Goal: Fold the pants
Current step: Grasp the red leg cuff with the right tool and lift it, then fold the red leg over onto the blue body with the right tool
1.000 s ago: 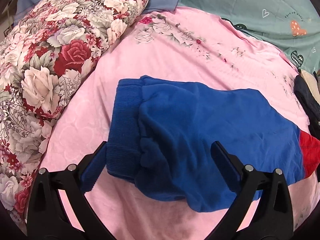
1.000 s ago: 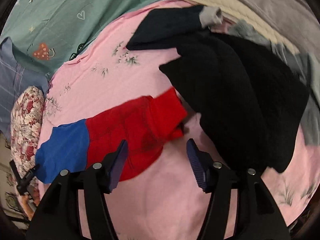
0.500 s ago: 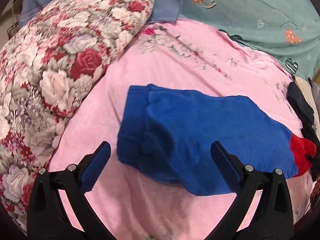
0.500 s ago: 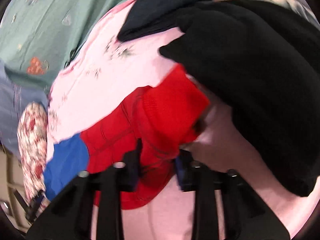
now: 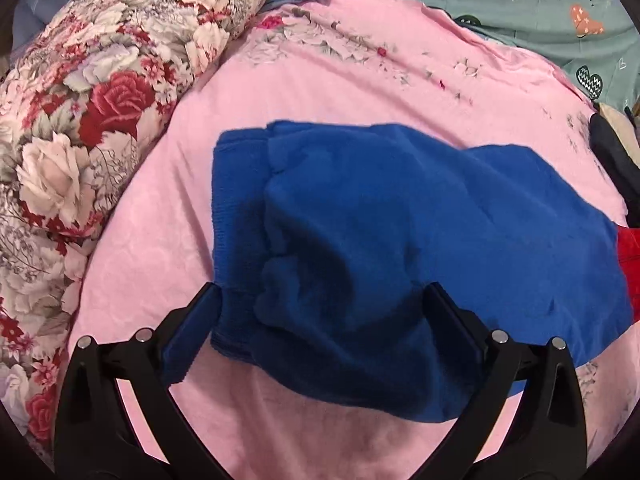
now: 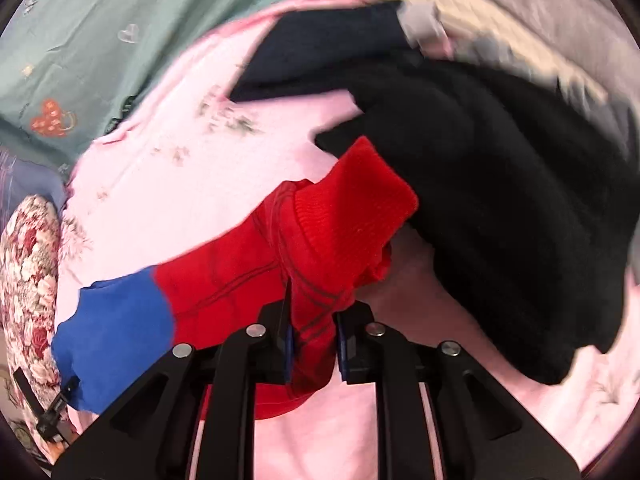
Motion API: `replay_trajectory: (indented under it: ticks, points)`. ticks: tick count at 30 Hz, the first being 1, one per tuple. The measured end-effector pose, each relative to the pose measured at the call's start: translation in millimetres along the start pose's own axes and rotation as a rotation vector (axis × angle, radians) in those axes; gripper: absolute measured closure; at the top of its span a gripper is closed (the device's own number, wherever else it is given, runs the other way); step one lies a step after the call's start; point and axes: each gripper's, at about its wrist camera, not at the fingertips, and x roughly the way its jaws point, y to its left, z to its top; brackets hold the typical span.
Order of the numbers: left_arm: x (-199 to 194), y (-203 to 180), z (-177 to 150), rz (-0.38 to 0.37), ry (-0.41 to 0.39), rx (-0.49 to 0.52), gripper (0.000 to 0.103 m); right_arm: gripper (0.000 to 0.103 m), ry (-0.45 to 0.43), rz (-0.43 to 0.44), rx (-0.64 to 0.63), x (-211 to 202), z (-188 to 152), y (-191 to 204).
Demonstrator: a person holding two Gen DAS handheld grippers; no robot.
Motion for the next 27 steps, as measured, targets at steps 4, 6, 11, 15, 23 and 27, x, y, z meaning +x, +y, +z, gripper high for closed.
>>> replay_trajectory:
  ticks: [4, 6, 11, 15, 23, 27]
  points:
    - [-16.5, 2.9, 2.3, -0.051, -0.042, -0.022, 0.002, 0.086, -0.067, 0.013, -0.150, -30.3, -2.0, 52.7]
    - [-23.5, 0.1, 3.0, -0.070, -0.060, -0.024, 0.002, 0.086, -0.071, 0.065, -0.205, -35.1, -5.0, 83.6]
    - [-34.4, -4.0, 3.3, -0.090, -0.081, -0.015, 0.002, 0.084, 0.013, 0.164, -0.390, -7.5, -33.7, 174.8]
    - [-35.6, 2.0, -1.3, -0.107, -0.069, -0.041, 0.002, 0.048, 0.129, 0.159, -0.529, 43.1, -72.6, 237.3]
    - [-35.8, -3.2, -2.3, -0.117, -0.062, -0.051, 0.002, 0.039, 0.256, 0.456, -0.479, 31.1, -60.8, 232.7]
    - [-47.2, -35.6, 8.4, -0.168, -0.099, 0.014, 0.002, 0.046, 0.027, 0.303, -0.410, 6.3, -23.2, 186.2]
